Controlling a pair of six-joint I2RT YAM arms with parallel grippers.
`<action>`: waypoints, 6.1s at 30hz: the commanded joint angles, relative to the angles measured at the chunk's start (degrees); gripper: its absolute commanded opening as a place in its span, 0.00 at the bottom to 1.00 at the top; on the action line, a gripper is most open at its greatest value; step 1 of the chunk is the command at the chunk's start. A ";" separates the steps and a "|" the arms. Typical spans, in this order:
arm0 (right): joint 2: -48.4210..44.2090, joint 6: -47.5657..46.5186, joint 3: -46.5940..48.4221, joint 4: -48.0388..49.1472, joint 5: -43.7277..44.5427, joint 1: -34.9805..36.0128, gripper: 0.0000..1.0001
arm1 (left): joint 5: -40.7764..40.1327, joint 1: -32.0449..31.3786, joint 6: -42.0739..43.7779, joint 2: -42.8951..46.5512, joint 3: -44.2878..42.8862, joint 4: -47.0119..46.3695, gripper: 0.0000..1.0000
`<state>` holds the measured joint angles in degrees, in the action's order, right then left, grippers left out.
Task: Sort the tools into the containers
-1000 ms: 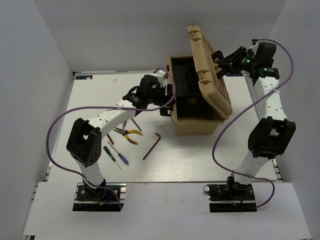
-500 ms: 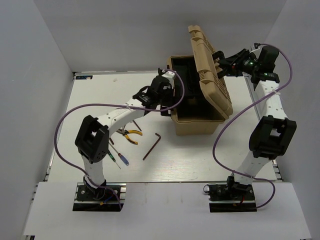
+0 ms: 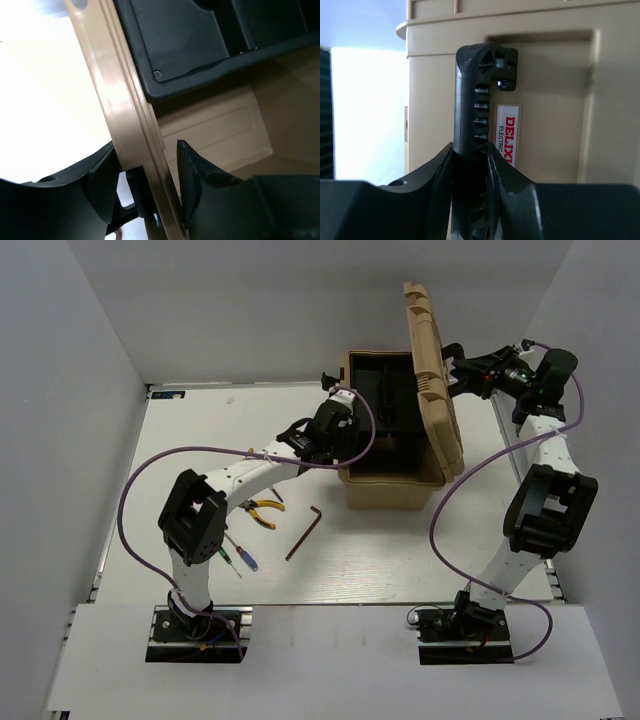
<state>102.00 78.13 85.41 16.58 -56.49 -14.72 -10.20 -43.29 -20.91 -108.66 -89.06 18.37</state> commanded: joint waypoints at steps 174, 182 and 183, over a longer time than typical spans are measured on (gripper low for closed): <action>-32.86 -30.17 31.21 -25.82 11.68 -61.92 0.42 | -10.90 13.66 -17.50 15.23 22.79 8.88 0.71; -25.54 -19.60 35.54 -18.08 10.26 -59.99 0.47 | -10.37 14.20 -17.50 15.23 24.54 7.04 0.72; -24.83 -16.46 35.36 -17.38 10.69 -59.90 0.47 | -10.37 14.20 -17.50 15.23 25.07 7.03 0.72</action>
<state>74.72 54.94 119.90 -4.71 -47.62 -75.29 -21.15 -29.45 -37.80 -94.43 -64.53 26.87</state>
